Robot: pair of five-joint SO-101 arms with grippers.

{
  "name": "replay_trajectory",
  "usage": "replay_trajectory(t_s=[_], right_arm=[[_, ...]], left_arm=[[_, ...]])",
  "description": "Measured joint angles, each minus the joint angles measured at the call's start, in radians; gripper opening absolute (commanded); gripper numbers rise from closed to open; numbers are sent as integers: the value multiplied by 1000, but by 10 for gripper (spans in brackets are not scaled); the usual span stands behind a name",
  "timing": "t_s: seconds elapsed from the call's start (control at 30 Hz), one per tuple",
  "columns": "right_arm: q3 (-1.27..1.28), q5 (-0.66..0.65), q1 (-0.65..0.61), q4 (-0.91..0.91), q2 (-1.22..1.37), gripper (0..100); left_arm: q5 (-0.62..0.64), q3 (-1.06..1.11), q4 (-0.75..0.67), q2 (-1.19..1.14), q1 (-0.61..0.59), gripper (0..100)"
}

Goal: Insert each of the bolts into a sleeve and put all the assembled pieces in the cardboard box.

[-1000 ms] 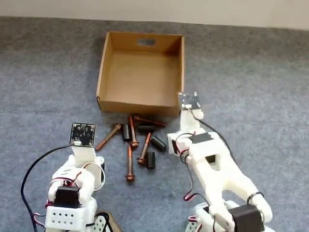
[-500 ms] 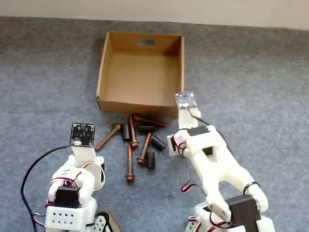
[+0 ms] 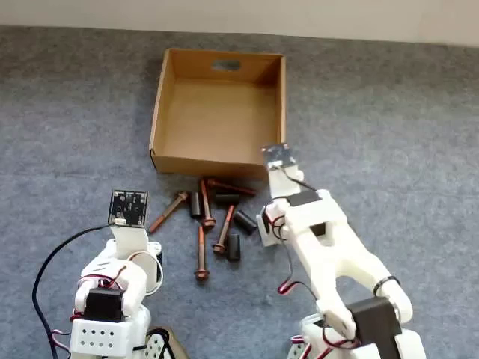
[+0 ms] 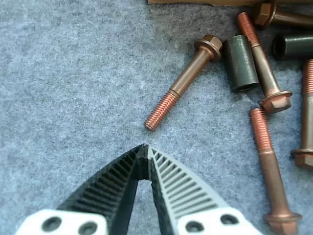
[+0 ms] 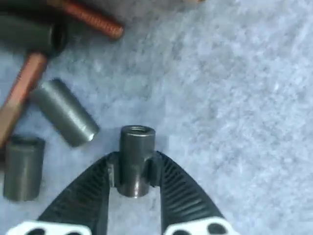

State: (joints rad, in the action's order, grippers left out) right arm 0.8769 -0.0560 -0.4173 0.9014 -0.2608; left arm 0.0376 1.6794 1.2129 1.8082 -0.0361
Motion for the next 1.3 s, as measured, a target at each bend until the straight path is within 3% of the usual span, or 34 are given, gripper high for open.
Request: replay_trajectory(t_s=[0.23, 0.4, 0.77, 0.83, 0.93, 1.3], right_arm=[[0, -46, -11, 103, -37, 20], [-109, -46, -12, 195, 87, 146], [-284, -46, -14, 255, 333, 139], [-284, -46, -14, 245, 338, 124], [-282, -80, -12, 219, 338, 0], [-77, -98, -2, -2, 193, 6]], left_arm=[[0, 0, 0, 0, 0, 8], [0, 0, 0, 0, 0, 8], [0, 0, 0, 0, 0, 8], [0, 0, 0, 0, 0, 8], [0, 0, 0, 0, 0, 8], [0, 0, 0, 0, 0, 8]])
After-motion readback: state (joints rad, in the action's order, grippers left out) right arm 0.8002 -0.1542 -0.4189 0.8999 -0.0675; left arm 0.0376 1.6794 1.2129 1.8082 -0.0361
